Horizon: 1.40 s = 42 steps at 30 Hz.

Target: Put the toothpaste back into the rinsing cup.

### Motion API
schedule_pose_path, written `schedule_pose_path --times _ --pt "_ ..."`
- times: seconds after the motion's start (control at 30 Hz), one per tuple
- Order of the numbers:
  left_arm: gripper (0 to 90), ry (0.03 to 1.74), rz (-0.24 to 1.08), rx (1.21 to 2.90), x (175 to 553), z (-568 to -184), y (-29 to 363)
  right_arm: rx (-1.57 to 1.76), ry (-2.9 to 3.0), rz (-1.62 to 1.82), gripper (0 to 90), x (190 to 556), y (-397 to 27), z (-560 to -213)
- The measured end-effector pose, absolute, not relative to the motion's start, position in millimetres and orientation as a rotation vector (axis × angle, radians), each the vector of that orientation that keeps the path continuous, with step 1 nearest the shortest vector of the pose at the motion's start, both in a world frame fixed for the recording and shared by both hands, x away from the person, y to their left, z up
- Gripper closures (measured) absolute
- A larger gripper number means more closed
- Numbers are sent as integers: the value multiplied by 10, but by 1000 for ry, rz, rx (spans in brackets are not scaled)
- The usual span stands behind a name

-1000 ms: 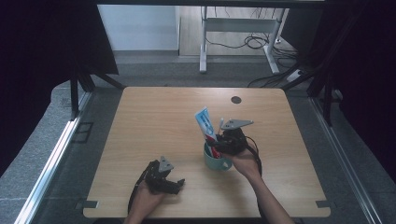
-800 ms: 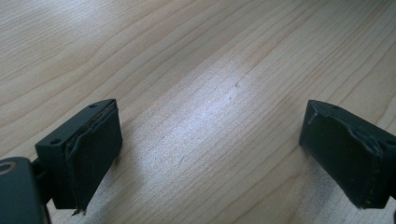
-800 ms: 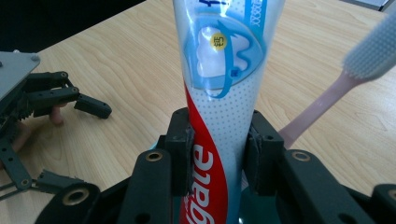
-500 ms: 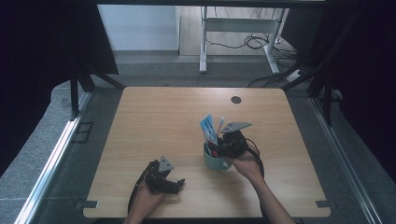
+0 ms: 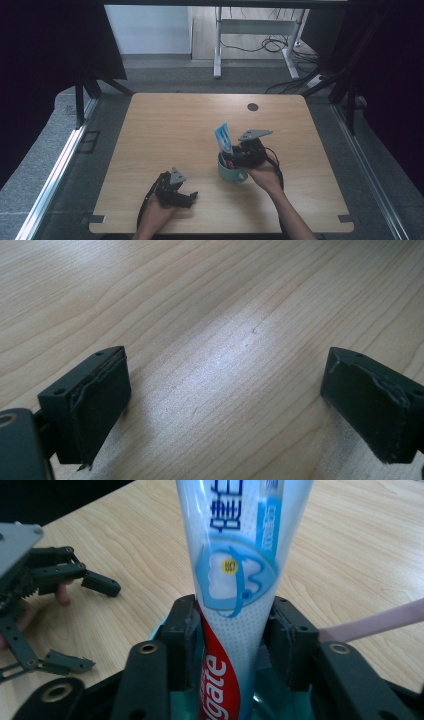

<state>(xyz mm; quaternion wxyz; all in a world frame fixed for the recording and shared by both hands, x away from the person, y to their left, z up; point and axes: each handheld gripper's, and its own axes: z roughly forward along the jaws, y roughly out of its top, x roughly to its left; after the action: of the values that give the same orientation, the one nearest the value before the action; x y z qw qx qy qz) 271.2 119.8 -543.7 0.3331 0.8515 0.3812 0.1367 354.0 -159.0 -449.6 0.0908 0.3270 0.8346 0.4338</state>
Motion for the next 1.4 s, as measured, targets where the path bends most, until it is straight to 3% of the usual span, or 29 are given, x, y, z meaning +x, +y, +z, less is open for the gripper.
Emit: schedule_pose_path --times 0.73,1.4 --pt "58 998 356 2222 2712 -5437 1197 905 2524 1255 277 3367 -1618 -4270" --pt "58 999 356 2225 2712 -5435 1198 896 2506 1163 139 3243 -1878 -4270"
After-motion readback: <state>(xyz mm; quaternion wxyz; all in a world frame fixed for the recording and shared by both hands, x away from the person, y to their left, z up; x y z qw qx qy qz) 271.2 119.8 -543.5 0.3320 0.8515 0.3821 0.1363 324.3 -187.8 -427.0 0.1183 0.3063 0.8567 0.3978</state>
